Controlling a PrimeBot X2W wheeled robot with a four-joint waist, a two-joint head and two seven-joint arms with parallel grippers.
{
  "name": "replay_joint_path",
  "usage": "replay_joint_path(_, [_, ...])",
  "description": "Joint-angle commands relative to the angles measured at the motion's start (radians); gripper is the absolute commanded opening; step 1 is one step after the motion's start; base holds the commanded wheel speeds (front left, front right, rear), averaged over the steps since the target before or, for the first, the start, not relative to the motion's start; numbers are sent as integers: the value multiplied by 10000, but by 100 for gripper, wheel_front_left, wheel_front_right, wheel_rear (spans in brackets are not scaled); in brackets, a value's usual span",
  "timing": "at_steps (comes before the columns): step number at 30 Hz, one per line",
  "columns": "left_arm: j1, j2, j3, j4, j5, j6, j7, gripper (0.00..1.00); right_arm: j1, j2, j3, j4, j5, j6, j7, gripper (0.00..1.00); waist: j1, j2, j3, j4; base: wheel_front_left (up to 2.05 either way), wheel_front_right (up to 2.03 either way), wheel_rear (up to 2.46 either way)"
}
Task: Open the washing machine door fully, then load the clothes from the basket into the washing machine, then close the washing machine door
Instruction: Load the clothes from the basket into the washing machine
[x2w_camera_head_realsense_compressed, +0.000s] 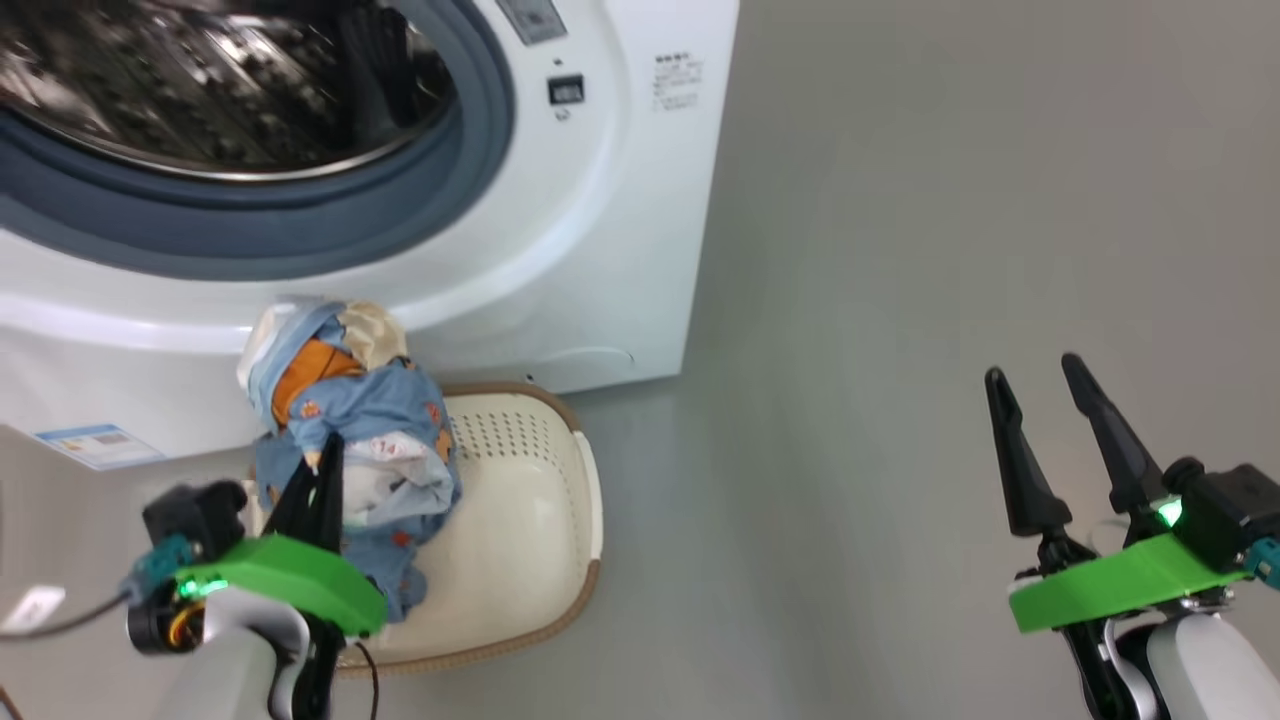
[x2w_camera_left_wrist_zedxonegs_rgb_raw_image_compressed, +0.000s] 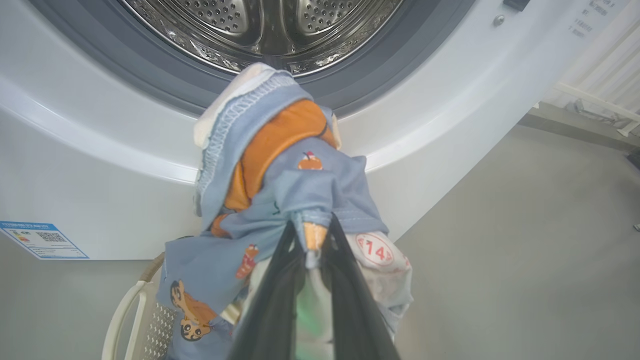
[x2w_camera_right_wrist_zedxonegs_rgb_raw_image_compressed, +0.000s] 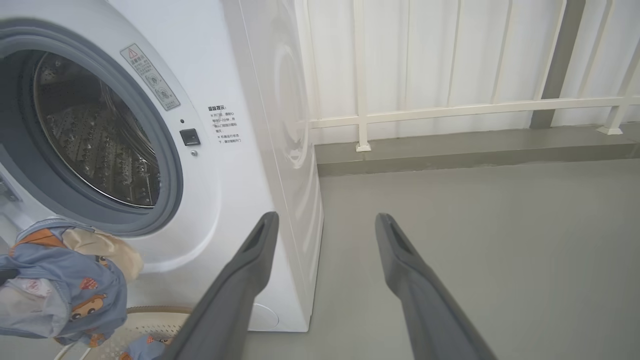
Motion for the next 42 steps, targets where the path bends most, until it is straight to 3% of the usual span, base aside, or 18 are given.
replay_joint_path(1, [327,170,648,-597,344,21,-136,0,208,-200,170,-204,-90,44,-78,100,0,0,-517,359,0,0,0])
replay_joint_path(9, [1969,-238,1990,-2486,1502,4,-137,0,670,-258,175,-178,-65,44,-78,100,0,0,-1066,523,0,0,0])
replay_joint_path(22, [3596,-675,2840,-4570,2616,20,-137,0,1017,-306,127,-194,-39,44,-78,100,0,0,-1347,625,0,0,0])
replay_joint_path(32, [3434,-836,3002,-4948,2792,-30,-137,0,974,-271,37,-312,-60,44,-78,100,0,0,-1066,579,0,0,0])
replay_joint_path(42, [1522,-807,3041,-5027,3055,-26,-137,0,411,-117,68,-408,-17,44,-78,100,0,0,61,371,0,0,0])
